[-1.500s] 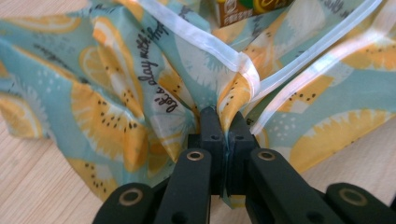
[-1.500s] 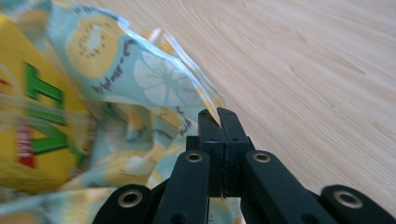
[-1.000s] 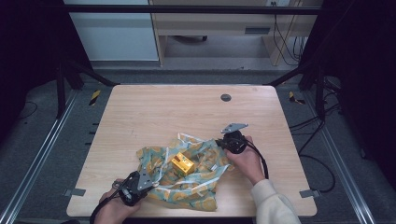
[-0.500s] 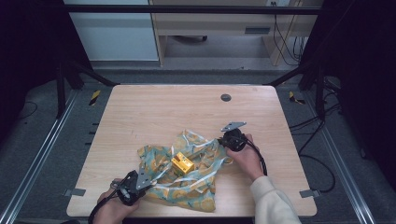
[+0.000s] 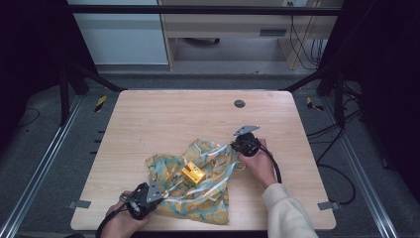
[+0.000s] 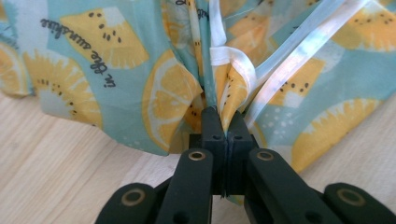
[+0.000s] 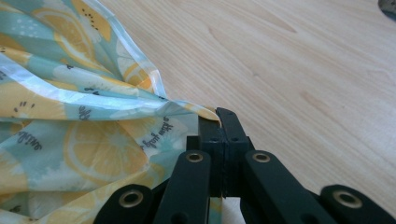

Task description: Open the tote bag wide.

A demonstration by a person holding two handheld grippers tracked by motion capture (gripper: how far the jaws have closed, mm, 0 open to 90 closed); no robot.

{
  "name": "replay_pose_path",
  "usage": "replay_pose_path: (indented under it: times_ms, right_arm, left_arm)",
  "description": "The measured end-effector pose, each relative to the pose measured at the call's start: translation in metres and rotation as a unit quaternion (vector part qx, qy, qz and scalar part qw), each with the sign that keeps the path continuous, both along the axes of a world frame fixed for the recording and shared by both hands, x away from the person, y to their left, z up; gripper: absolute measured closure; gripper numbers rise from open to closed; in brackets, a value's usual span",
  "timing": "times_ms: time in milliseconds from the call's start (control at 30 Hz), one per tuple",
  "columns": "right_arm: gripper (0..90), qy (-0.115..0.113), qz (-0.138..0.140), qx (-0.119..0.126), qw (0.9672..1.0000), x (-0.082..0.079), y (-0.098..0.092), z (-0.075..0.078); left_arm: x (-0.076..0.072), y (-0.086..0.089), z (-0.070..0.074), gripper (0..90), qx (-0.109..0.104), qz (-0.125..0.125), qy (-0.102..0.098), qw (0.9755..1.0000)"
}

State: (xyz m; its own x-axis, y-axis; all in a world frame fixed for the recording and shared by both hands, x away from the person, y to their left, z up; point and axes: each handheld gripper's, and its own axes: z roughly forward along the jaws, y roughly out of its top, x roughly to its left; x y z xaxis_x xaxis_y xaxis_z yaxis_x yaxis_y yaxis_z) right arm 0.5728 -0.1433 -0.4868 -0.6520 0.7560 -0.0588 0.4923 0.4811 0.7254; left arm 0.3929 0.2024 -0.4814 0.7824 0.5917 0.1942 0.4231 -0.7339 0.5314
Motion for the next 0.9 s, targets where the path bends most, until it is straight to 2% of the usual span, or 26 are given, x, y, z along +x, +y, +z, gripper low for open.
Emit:
replay_pose_path:
  times_ms: [100, 200, 333, 433, 500, 567, 633, 667, 700, 800, 900]
  right_arm:
    - [90.0, 0.0, 0.001, -0.003, 1.0, 0.007, 0.002, 0.0]
    - [90.0, -0.008, -0.005, 0.004, 1.0, 0.011, 0.006, 0.004]
    - [90.0, -0.01, -0.008, -0.002, 0.9999, 0.011, 0.008, 0.002]
    - [88.3, -0.017, -0.005, 0.007, 0.9998, 0.01, 0.009, 0.004]
    - [77.8, -0.018, -0.005, 0.021, 0.9996, 0.008, 0.01, 0.008]
    - [66.2, -0.026, -0.007, 0.029, 0.9992, 0.004, 0.011, 0.015]
    - [50.9, -0.037, -0.008, 0.027, 0.9989, -0.004, 0.012, 0.025]
    - [43.9, -0.042, -0.009, 0.026, 0.9987, -0.011, 0.013, 0.033]
    - [39.3, -0.044, -0.008, 0.027, 0.9987, -0.015, 0.013, 0.038]
    - [30.6, -0.062, 0.002, 0.029, 0.9977, -0.033, 0.014, 0.054]
    - [27.5, -0.072, 0.014, 0.035, 0.9967, -0.047, 0.016, 0.064]
  left_arm:
    - [-0.001, -0.003, 0.0, 89.9, 0.001, -0.003, -0.001, 1.0]
    - [-0.003, -0.005, -0.001, 89.9, 0.002, -0.004, -0.001, 1.0]
    - [-0.005, -0.008, -0.001, 89.9, 0.002, -0.01, 0.002, 0.9999]
    - [-0.006, -0.01, -0.001, 89.6, 0.0, -0.01, 0.004, 0.9999]
    - [-0.007, -0.011, 0.0, 88.8, -0.001, -0.011, -0.002, 0.9999]
    - [-0.007, -0.011, 0.002, 83.9, -0.008, -0.008, -0.014, 0.9998]
    - [-0.009, -0.011, 0.008, 75.2, -0.019, -0.002, -0.036, 0.9991]
    - [-0.009, -0.011, 0.01, 68.0, -0.027, 0.002, -0.044, 0.9987]
    - [-0.01, -0.009, 0.014, 62.6, -0.028, 0.002, -0.052, 0.9982]
    - [-0.011, -0.006, 0.022, 52.6, -0.047, 0.012, -0.076, 0.9959]
    - [-0.012, -0.003, 0.029, 44.3, -0.071, 0.018, -0.085, 0.9937]
